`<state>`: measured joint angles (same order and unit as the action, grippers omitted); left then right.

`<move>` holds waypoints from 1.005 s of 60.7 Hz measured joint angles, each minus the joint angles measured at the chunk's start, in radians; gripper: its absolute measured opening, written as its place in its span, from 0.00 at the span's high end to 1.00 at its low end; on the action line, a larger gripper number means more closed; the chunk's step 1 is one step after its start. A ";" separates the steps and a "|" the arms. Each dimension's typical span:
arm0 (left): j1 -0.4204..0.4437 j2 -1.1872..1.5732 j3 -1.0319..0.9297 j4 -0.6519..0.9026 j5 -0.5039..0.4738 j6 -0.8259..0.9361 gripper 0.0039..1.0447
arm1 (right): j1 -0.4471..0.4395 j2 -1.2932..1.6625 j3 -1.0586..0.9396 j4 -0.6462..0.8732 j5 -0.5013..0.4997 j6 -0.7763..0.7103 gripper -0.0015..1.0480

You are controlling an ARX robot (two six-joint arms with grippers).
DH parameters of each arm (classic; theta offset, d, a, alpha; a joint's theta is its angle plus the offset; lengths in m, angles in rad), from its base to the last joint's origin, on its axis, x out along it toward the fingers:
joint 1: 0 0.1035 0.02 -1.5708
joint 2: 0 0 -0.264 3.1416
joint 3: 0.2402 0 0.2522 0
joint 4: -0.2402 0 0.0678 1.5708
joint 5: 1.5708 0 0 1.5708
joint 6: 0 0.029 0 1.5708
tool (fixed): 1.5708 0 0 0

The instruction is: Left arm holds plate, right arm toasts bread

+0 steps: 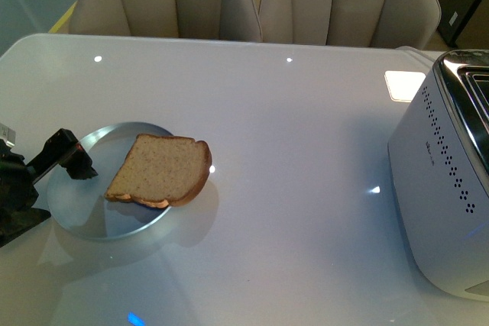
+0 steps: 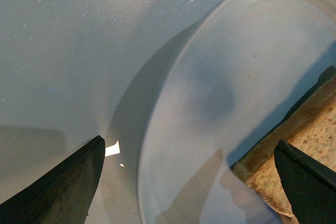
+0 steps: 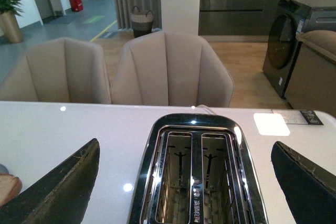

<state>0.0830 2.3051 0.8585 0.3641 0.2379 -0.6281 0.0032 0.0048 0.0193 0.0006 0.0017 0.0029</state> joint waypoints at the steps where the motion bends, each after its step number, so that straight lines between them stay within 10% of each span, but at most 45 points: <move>1: 0.000 0.002 0.006 -0.001 0.003 -0.003 0.06 | 0.000 0.000 0.000 0.000 0.000 0.000 0.08; 14: 0.001 0.014 0.048 -0.029 0.021 -0.023 0.11 | 0.000 0.000 0.000 0.000 0.000 0.000 0.08; 40: 0.046 0.055 0.087 -0.068 0.109 -0.070 0.97 | 0.000 0.000 0.000 0.000 0.000 0.000 0.08; 61: 0.059 -0.098 0.031 -0.042 0.146 -0.104 0.97 | 0.000 0.000 0.000 0.000 0.000 0.000 0.08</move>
<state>0.1421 2.2066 0.8898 0.3222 0.3843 -0.7322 0.0032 0.0048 0.0193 0.0006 0.0017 0.0025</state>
